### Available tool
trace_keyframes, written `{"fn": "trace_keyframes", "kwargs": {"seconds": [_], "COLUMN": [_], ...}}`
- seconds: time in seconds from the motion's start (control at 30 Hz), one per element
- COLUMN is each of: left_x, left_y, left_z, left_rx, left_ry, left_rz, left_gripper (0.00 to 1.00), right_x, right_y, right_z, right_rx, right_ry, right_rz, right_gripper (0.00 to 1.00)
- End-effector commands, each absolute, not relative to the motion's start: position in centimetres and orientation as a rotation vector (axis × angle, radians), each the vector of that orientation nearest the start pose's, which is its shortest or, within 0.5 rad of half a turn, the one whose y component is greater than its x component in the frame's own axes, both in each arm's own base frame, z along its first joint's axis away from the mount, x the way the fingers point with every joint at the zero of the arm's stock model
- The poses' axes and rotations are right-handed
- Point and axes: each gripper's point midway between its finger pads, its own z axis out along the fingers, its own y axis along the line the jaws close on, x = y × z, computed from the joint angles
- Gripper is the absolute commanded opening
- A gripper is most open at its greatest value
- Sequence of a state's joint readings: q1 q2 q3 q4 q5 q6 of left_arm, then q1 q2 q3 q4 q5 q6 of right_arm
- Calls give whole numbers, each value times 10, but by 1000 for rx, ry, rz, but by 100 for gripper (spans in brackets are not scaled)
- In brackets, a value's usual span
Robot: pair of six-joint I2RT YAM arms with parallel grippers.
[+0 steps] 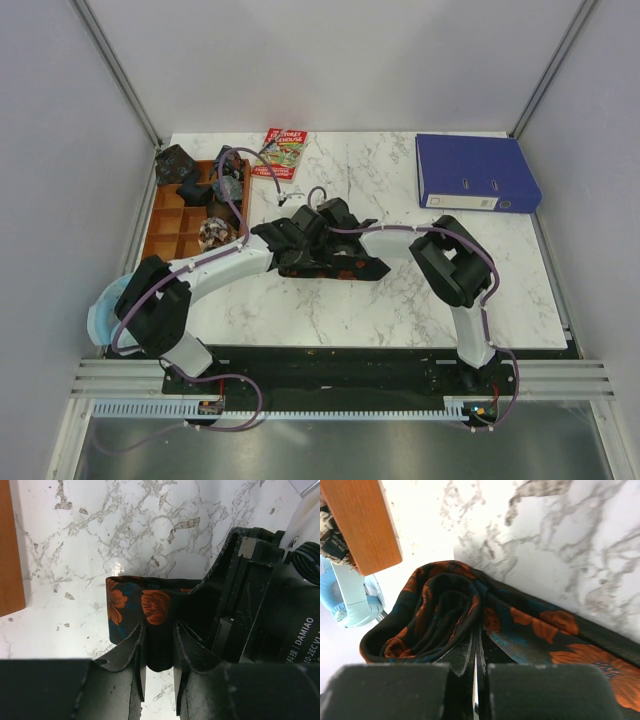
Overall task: Roll the ties
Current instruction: Roll the tie at the center of the board.
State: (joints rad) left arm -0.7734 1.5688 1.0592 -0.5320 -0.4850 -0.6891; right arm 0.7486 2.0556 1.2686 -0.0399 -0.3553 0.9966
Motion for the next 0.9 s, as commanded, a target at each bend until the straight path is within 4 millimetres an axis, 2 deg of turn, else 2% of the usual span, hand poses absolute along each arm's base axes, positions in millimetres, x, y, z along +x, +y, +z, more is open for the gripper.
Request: {"fn": "trace_keyframes", "kwargs": {"seconds": [0.0,0.37,0.4,0.43,0.5,0.53,0.6,0.63,0.67,0.7,0.87], "left_x": [297,295,295,294,294,294,294,293,291,291,288], "left_y": [-231,-231,-231,-232,-233,-234,-239,-242,-245,-247,-251], "left_z": [72,49,48,47,48,49,52,53,58,60,75], "left_rx": [-129,-122,-121,-117,-107,-103,-87,-68,-57,-53,-31], "left_ry": [2456,2476,2477,2478,2474,2474,2468,2473,2466,2462,2440], "left_rz": [-101,-55,-56,-57,-62,-73,-101,-121,-139,-149,-207], "left_gripper": [2,2,2,2,4,5,12,19,33,39,63], "right_x": [308,298,293,295,290,292,292,293,294,294,299], "right_y": [409,371,364,359,348,343,335,331,327,325,319], "right_z": [58,70,65,71,69,78,79,85,85,87,95], "right_rx": [110,139,153,159,175,173,186,183,193,194,197], "right_ry": [2618,2613,2640,2624,2639,2617,2617,2603,2606,2603,2596], "right_rz": [1210,1172,1146,1138,1106,1104,1068,1064,1044,1038,1008], "right_gripper": [0,1,2,2,2,2,3,4,4,4,4]}}
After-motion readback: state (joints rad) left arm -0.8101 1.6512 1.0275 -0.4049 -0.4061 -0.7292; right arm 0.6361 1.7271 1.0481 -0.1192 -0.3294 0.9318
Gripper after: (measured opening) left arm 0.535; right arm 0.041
